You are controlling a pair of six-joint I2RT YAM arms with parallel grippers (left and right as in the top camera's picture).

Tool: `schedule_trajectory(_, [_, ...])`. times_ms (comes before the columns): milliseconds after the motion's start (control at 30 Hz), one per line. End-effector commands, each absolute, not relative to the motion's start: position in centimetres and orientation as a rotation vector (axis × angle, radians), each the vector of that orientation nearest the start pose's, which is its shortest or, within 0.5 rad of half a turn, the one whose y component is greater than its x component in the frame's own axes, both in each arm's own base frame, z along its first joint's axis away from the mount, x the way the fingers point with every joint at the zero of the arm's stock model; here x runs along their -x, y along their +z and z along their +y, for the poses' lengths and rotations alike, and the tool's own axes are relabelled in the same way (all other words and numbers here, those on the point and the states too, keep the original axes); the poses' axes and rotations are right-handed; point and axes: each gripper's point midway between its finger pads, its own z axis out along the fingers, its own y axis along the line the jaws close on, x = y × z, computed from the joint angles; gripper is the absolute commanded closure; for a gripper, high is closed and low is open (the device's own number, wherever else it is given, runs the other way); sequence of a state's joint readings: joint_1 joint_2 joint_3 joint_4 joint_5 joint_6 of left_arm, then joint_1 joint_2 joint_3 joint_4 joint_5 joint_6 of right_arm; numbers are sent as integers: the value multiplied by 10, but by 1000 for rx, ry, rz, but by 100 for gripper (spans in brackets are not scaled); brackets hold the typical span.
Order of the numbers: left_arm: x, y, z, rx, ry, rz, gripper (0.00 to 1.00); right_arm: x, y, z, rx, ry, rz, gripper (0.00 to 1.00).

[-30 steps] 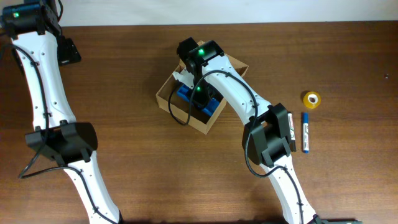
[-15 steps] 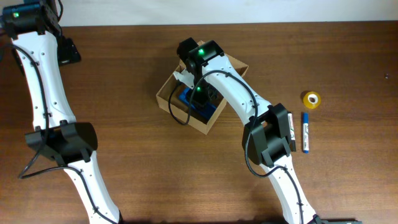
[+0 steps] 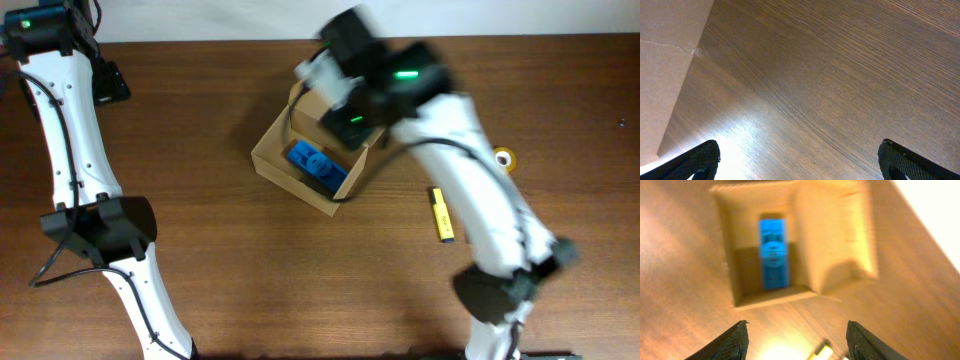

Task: Pack container
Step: 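Open the right gripper and move it to the yellow tape roll, then grasp the yellow tape roll with the right gripper and lift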

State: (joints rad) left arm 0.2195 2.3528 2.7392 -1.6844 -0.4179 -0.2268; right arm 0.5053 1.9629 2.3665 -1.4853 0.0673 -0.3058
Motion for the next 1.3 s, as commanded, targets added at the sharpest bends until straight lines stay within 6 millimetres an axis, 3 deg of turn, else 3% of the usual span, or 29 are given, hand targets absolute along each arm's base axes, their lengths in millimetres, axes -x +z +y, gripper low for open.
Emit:
schedule_trajectory(0, [-444,226,173,693,594,2733,0,-404,282,142,825,-85,2546,36])
schedule_trajectory(100, [-444,226,173,693,594,2734,0,-410,260,83,617,-121,2637,32])
schedule_trajectory(300, [-444,226,173,693,594,2733,0,-404,178,-42,15,-154,2858,28])
schedule_trajectory(400, [-444,226,173,693,594,2733,0,-393,143,-86,-266,-108,2935,36])
schedule_trajectory(500, [-444,226,173,693,594,2733,0,-386,120,-110,-415,-8,2979,40])
schedule_trajectory(700, [-444,226,173,693,594,2733,0,-384,101,-124,-529,85,2995,40])
schedule_trajectory(867, [-444,226,173,693,594,2733,0,-390,91,-125,-595,92,2985,40])
schedule_trajectory(1267, [-444,226,173,693,594,2733,0,-408,35,-121,-773,207,2987,40])
